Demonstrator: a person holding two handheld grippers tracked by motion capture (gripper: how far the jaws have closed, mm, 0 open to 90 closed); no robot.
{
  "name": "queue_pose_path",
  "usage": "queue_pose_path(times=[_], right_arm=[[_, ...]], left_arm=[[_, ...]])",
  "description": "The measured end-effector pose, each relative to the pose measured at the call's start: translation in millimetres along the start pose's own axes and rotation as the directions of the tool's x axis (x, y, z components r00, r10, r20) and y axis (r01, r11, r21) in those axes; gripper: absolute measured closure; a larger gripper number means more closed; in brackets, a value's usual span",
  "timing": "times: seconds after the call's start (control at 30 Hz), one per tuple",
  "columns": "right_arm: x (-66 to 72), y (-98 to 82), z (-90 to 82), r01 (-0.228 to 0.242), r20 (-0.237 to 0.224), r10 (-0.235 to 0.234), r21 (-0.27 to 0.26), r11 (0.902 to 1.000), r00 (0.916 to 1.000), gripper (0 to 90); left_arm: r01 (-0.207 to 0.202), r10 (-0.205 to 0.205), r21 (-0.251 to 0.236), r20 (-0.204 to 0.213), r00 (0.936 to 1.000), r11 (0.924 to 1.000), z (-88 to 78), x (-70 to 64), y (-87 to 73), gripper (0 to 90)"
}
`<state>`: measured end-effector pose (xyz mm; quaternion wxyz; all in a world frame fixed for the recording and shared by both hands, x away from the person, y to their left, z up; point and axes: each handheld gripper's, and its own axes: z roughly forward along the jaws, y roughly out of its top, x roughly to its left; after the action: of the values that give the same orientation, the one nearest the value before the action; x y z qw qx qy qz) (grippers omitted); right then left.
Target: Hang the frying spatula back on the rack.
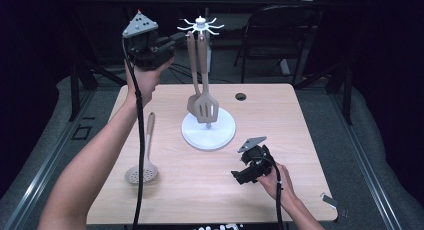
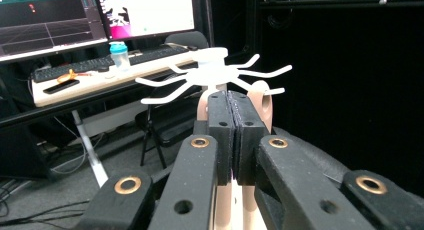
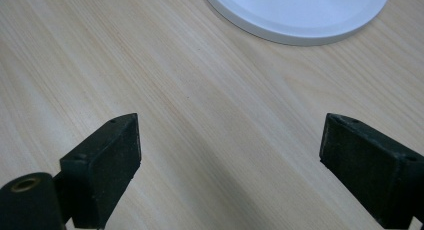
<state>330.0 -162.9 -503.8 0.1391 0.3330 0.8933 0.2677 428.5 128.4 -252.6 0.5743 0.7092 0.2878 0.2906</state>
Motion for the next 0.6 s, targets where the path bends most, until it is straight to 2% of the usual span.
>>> queue_pose_path(times=[0.1,0.27,0.4,0.6], right_arm=[[-1.2,-0.6,0.2,-0.001,-0.003,0.001,-0.001,1.0,1.0,9.1],[-3.0,-2.0,-0.7,0.002,0.001,-0.003,0.006,1.0,1.0,9.1],[-3.6,-2.6,-0.9,-0.009,-0.004,0.009,0.009,0.9999,1.0,8.2],[-3.5,-3.1,1.4,0.002,-0.002,-0.002,0.023,0.9997,1.0,3.7]], left_arm=[[-0.008,0.008,0.016,-0.01,0.9999,0.9998,5.8,-0.5,0.4,88.5],[0.013,-0.013,0.017,-0.018,0.9998,0.9998,11.0,3.1,1.5,88.7],[0.015,-0.013,0.028,-0.044,0.9989,0.9995,13.3,4.7,2.6,88.7],[0.019,-0.016,0.038,-0.078,0.9968,0.9991,15.8,10.1,2.8,88.8]])
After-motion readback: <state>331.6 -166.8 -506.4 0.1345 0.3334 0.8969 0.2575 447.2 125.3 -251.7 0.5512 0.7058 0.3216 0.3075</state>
